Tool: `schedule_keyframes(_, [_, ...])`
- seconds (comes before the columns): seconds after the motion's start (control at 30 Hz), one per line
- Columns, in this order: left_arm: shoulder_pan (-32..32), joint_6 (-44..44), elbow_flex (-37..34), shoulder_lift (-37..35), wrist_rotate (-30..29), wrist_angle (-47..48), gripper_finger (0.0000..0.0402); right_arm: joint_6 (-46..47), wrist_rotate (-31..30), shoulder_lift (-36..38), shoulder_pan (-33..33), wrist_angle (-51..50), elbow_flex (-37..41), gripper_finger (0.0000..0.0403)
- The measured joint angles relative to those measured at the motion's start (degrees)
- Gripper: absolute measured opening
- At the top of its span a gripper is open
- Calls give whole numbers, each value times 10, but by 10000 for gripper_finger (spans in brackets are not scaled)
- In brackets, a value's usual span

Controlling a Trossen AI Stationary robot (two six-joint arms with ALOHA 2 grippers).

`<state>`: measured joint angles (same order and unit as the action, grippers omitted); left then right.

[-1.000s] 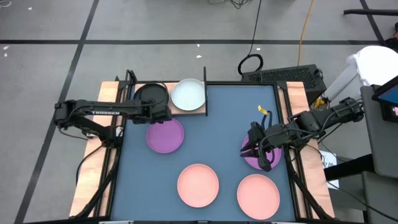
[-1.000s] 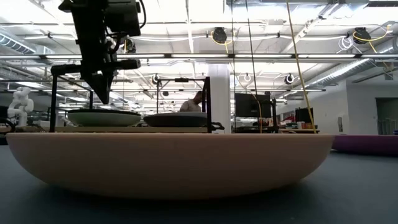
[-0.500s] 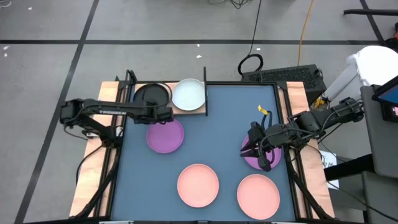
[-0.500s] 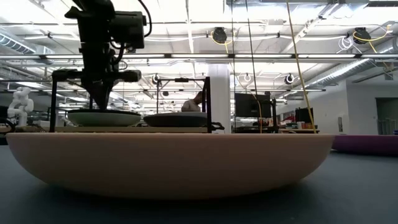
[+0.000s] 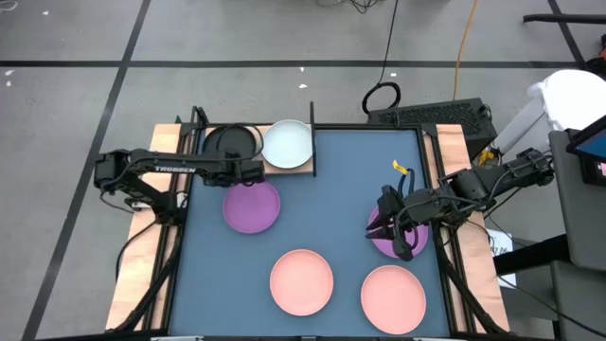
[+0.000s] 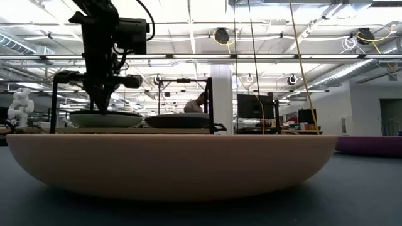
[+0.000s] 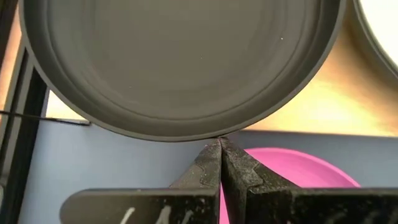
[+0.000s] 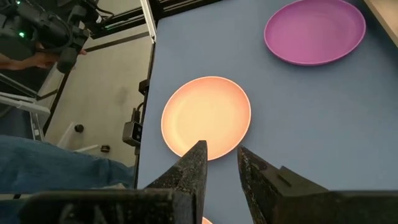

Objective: Place and stack plates onto a shelf
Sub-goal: Stack the black plate on top of the light green plate on the shelf, then stack the right violet plate on top of the light blue plate on the shelf

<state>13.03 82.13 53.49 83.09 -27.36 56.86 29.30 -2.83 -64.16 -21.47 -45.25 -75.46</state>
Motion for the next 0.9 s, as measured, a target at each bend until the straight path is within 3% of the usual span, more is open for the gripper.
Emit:
schedule_keyframes(0.3, [13,-55,0,-12,10,-25,1,0,0,0,0,0,0,75])
schedule_keyframes(0.63, [-116,-87,0,-65,32,-165,1,0,-4,0,0,-1,0,75])
schedule_keyframes(0.77, [-176,-109,1,-80,55,-224,1,42,-59,0,0,-5,0,75])
schedule_keyframes(0.9, [-213,-72,1,-81,122,-226,1,101,-137,0,2,-43,0,75])
